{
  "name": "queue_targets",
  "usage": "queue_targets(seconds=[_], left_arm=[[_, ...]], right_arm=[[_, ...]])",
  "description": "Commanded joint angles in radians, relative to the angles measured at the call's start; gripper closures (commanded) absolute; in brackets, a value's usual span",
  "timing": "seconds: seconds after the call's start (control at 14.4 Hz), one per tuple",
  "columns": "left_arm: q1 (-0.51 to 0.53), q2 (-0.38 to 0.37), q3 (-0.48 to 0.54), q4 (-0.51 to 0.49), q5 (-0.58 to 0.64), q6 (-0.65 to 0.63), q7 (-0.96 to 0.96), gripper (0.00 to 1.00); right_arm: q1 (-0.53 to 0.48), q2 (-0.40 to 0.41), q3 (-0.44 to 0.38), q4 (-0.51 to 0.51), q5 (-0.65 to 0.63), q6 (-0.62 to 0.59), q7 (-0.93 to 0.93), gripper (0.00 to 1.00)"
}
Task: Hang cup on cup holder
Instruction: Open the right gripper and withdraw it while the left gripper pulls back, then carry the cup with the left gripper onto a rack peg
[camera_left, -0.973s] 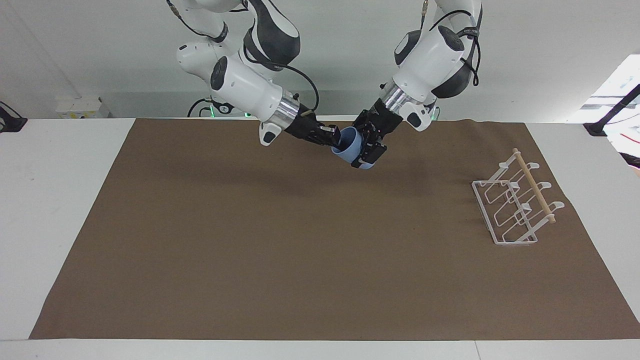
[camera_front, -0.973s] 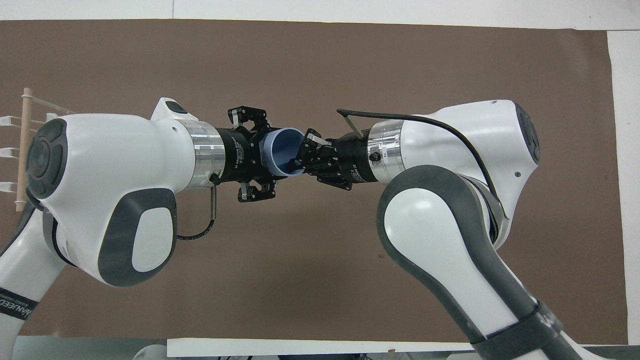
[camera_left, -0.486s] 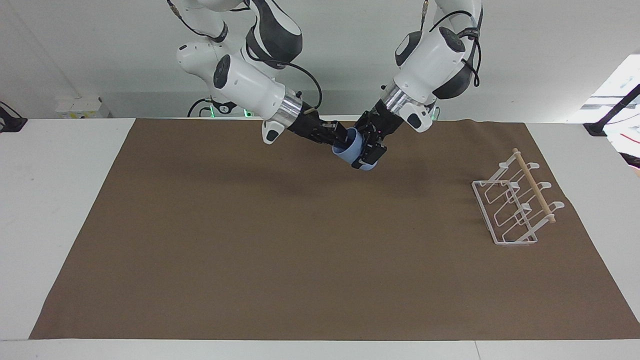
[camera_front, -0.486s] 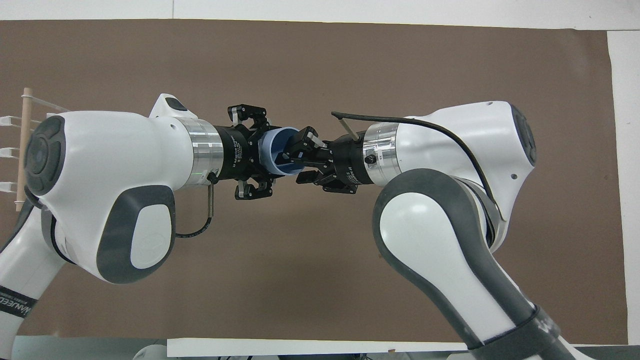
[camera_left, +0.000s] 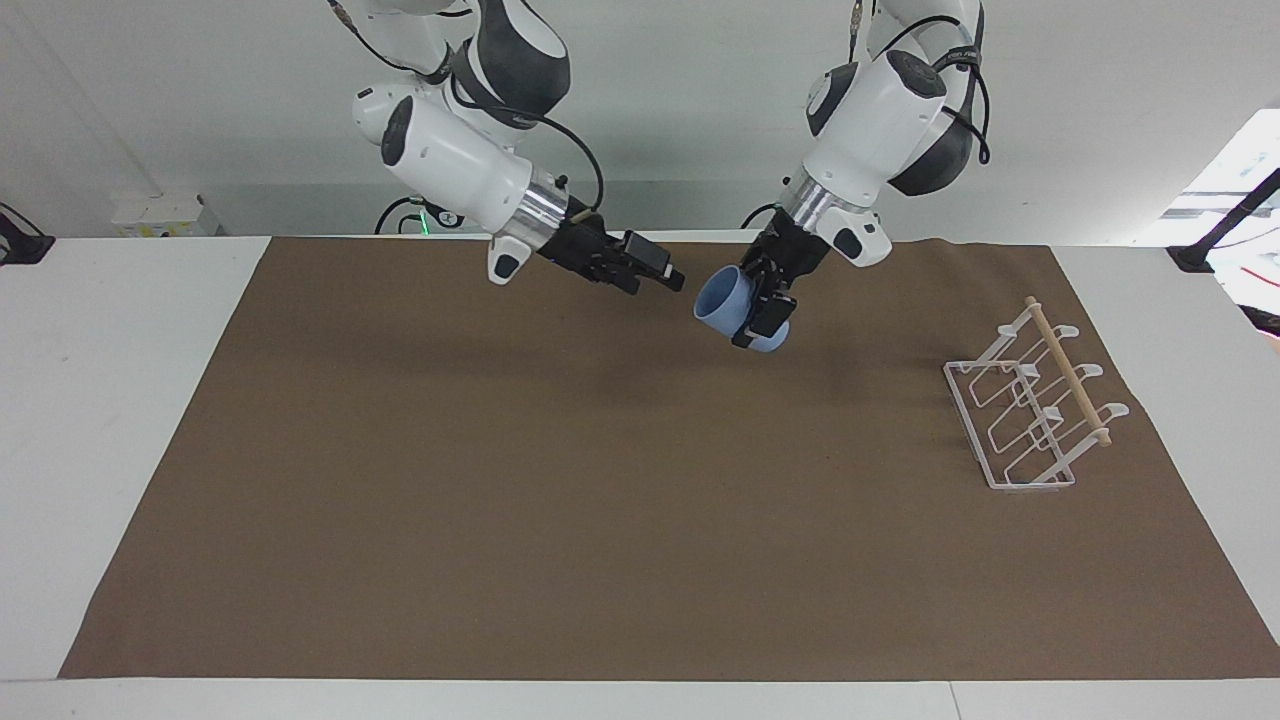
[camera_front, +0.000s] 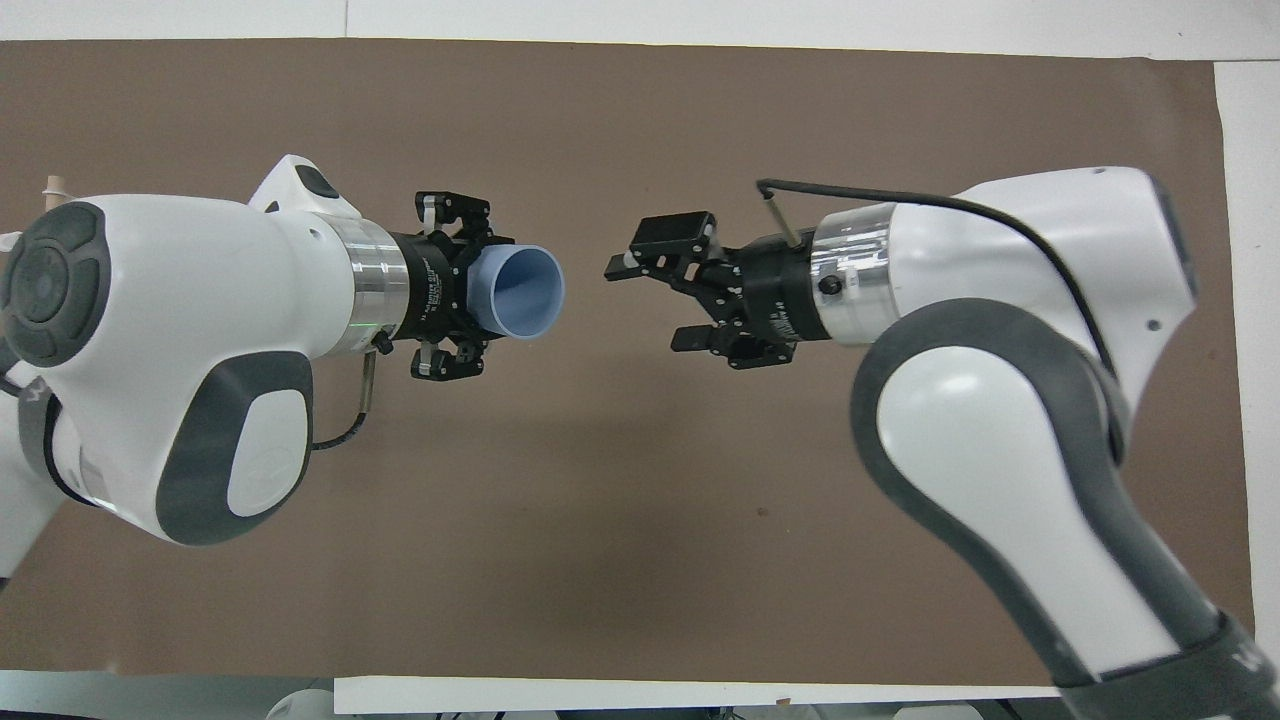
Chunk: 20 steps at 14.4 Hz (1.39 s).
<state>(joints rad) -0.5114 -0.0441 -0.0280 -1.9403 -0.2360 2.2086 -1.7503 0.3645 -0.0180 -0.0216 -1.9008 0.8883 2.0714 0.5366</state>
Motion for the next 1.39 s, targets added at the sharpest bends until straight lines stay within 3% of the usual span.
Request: queue_targets(seconds=[0.0,0.21,0.49,0.76,0.97,1.32], left_arm=[[0.040,0.010,0.000,0.032,0.191,-0.079,0.049,1.00],[0.042,0.024,0.000,0.032,0.489,-0.147,0.046,1.00],[-0.025,0.157,-0.001,0.086,0.994,-0.481,0.011,1.00],[-0.041,0.323,-0.001,0.099,1.393,-0.735,-0.274,1.00],[-0.035,0.467,0.000,0.188,1.559,-0.926,-0.360,1.00],[0.023,0.532,0.008,0.190,1.734,-1.017,-0.368,1.00]], right_arm=[[-0.116,-0.062,0.006,-0.006,-0.116,-0.097,-0.010,0.00],[-0.226,-0.083,0.005,-0.006,-0.289,-0.201,-0.117,0.00],[-0.383,-0.089,0.005,0.003,-0.536,-0.330,-0.421,0.00],[-0.453,-0.071,0.006,0.087,-0.868,-0.447,-0.609,0.00],[-0.488,-0.065,0.005,0.159,-0.962,-0.528,-0.644,0.00],[-0.582,-0.068,0.005,0.243,-0.968,-0.609,-0.765,0.00]])
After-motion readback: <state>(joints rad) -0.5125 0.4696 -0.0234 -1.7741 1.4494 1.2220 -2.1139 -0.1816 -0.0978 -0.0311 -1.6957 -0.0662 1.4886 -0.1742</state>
